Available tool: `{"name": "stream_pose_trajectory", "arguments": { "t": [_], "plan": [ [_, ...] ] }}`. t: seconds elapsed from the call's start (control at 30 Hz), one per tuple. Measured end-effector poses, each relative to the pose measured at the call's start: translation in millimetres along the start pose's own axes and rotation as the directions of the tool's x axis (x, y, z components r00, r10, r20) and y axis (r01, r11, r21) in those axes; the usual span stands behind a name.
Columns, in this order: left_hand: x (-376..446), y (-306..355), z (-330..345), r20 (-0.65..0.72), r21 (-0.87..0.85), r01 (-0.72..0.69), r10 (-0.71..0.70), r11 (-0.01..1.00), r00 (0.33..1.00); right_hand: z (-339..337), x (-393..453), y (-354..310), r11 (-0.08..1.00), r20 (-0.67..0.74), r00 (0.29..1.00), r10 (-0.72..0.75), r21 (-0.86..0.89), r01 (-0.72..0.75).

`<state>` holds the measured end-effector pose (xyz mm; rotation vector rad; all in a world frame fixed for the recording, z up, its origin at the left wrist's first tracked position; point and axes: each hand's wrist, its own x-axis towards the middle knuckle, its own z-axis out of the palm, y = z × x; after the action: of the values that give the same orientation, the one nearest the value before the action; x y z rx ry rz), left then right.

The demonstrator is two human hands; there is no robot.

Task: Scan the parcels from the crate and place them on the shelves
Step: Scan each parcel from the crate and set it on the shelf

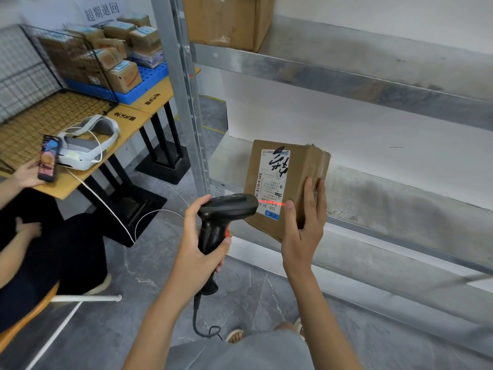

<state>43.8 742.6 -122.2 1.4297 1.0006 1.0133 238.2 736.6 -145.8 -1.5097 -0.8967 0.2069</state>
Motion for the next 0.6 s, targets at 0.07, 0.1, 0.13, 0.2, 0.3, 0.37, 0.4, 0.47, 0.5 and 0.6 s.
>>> {"name": "stream_pose_trajectory", "arguments": {
  "t": [0.07,0.1,0.13,0.2,0.3,0.37,0.4,0.47,0.5,0.6],
  "plan": [
    [0,1,0,-0.002,0.011,-0.009,0.009,1.000,1.000,0,0,-1,1.000,-0.003,1.000,0.010,0.016,-0.010],
    [-1,1,0,-0.003,0.017,-0.011,0.011,1.000,1.000,1,1,-2,1.000,-0.006,1.000,0.014,0.023,-0.014],
    [-1,1,-1,-0.005,0.020,-0.011,0.011,1.000,1.000,2,1,-3,0.999,-0.009,1.000,0.017,0.027,-0.017],
    [-1,1,-1,-0.010,0.018,-0.011,0.011,1.000,1.000,2,0,-5,1.000,-0.016,1.000,0.017,0.026,-0.017],
    [-2,1,-2,-0.011,0.010,-0.015,0.015,1.000,1.000,2,0,-6,1.000,-0.026,1.000,0.015,0.019,-0.015],
    [-3,0,-2,-0.014,0.010,-0.013,0.013,1.000,1.000,2,-1,-5,1.000,-0.024,1.000,0.018,0.018,-0.018],
    [-4,-1,-3,-0.016,0.008,-0.011,0.012,1.000,1.000,2,-2,-6,1.000,-0.020,1.000,0.020,0.016,-0.019],
    [-5,-2,-4,-0.020,0.002,-0.007,0.007,1.000,1.000,3,-4,-6,1.000,-0.011,1.000,0.022,0.007,-0.022],
    [-5,-3,-4,-0.021,0.001,-0.005,0.005,1.000,1.000,3,-6,-5,1.000,-0.006,1.000,0.024,0.002,-0.024],
    [-7,-6,-3,-0.020,-0.004,0.011,-0.011,1.000,1.000,0,-10,-2,0.999,0.009,0.999,0.037,-0.027,-0.037]
  ]
}}
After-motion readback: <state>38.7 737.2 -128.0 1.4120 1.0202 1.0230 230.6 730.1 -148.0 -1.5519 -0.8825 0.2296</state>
